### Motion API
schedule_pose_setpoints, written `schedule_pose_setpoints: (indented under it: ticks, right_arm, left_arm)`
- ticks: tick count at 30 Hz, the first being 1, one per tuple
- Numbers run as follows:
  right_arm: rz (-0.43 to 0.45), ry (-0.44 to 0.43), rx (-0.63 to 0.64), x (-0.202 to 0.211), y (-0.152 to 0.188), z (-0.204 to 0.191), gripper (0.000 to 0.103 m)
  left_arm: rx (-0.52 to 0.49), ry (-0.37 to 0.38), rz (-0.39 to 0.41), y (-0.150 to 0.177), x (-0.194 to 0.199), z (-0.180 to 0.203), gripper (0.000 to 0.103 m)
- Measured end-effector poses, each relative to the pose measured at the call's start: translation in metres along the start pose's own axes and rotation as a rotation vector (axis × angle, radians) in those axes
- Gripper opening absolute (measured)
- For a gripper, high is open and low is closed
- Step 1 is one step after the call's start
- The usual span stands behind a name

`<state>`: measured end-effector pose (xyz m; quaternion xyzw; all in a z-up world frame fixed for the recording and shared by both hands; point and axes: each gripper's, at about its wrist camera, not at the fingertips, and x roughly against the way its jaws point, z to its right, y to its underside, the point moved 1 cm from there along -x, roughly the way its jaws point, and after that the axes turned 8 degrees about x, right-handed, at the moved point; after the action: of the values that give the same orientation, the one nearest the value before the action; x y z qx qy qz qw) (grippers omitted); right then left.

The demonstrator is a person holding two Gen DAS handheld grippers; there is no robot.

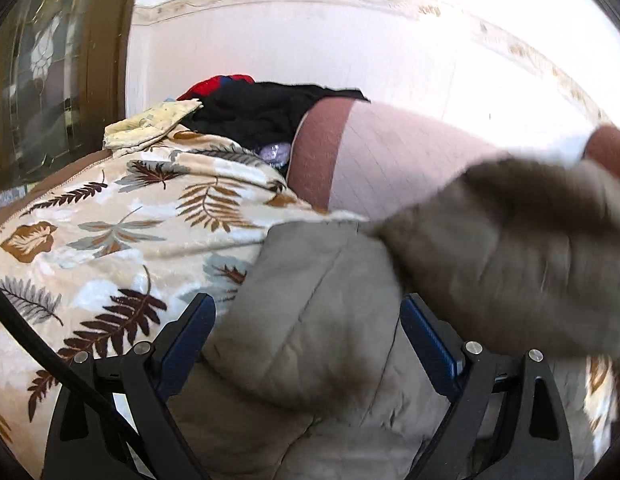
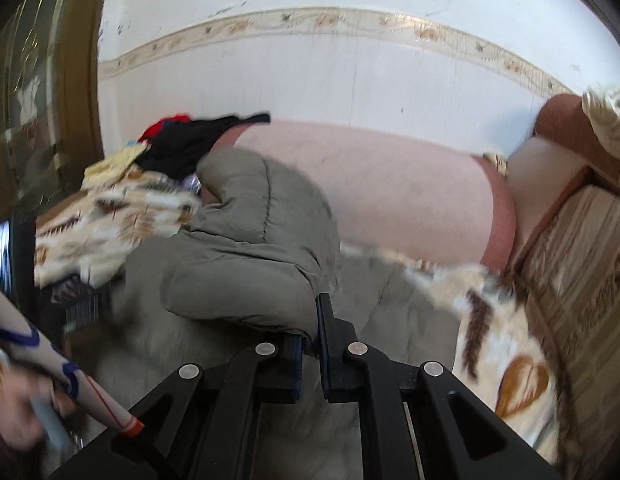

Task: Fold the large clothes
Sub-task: 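Fold the held hood over the jacket body toward the hem with the right gripper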

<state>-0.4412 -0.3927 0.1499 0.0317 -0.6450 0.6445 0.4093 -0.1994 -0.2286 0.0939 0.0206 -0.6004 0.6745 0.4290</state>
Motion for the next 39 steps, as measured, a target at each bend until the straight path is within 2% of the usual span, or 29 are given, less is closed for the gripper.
schedule_pose_setpoints:
  ticks: [4, 6, 9, 11, 12, 14, 15, 19, 21, 23, 24, 26, 29, 33, 35, 37, 39]
  right_arm:
    - [-0.109, 0.031, 0.075, -0.02, 0.058, -0.031, 0.007]
    - [-0.173, 0.03, 0.071, -0.038, 0.083, -0.038, 0.007]
    - [-0.207, 0.034, 0.066, -0.05, 0.096, -0.039, 0.007]
    - [-0.215, 0.037, 0.074, -0.054, 0.1, -0.04, 0.007]
    - [-0.22, 0.037, 0.079, -0.055, 0.102, -0.04, 0.007]
    - [-0.23, 0.045, 0.088, -0.058, 0.105, -0.039, 0.007]
    - [-0.239, 0.052, 0.087, -0.06, 0.107, -0.037, 0.008]
    - [-0.235, 0.041, 0.061, -0.057, 0.106, -0.031, 0.011]
    - [-0.208, 0.036, 0.07, -0.045, 0.101, -0.028, 0.016]
    - [-0.187, 0.033, 0.071, -0.034, 0.096, -0.024, 0.029]
    - [-0.172, 0.026, 0.064, -0.025, 0.092, -0.019, 0.031]
    - [-0.14, 0.019, 0.039, -0.014, 0.087, -0.009, 0.032]
    - [-0.075, -0.009, -0.066, -0.001, 0.073, 0.012, 0.034]
    - [-0.013, -0.063, -0.224, -0.023, 0.046, 0.033, 0.034]
    - [-0.002, -0.088, -0.251, -0.038, 0.039, 0.032, 0.036]
    - [-0.056, -0.03, -0.239, -0.066, 0.041, 0.031, 0.036]
    - [-0.139, -0.027, -0.259, -0.093, 0.056, 0.036, 0.036]
  left_arm:
    - [0.019, 0.071, -0.004, -0.002, -0.001, 0.01, 0.093]
    - [-0.005, 0.106, -0.018, 0.003, -0.001, 0.022, 0.093]
    - [-0.088, 0.134, -0.038, 0.016, -0.008, 0.049, 0.093]
    - [-0.17, 0.121, -0.082, 0.029, -0.022, 0.066, 0.093]
    - [-0.214, 0.091, -0.095, 0.036, -0.03, 0.071, 0.093]
    - [-0.298, -0.004, -0.19, 0.053, -0.056, 0.078, 0.094]
    - [-0.302, -0.024, -0.225, 0.06, -0.066, 0.077, 0.095]
    - [-0.294, -0.02, -0.222, 0.061, -0.064, 0.076, 0.095]
    - [-0.292, -0.023, -0.222, 0.063, -0.064, 0.075, 0.095]
    - [-0.287, -0.03, -0.219, 0.063, -0.063, 0.073, 0.095]
    - [-0.283, -0.032, -0.219, 0.063, -0.063, 0.072, 0.095]
    - [-0.276, -0.037, -0.221, 0.062, -0.064, 0.07, 0.095]
    - [-0.28, -0.042, -0.215, 0.06, -0.064, 0.068, 0.095]
    - [-0.279, -0.043, -0.214, 0.06, -0.064, 0.067, 0.095]
    - [-0.28, -0.043, -0.214, 0.06, -0.065, 0.068, 0.095]
    - [-0.282, -0.045, -0.212, 0.06, -0.065, 0.067, 0.095]
    - [-0.29, -0.047, -0.21, 0.061, -0.066, 0.068, 0.096]
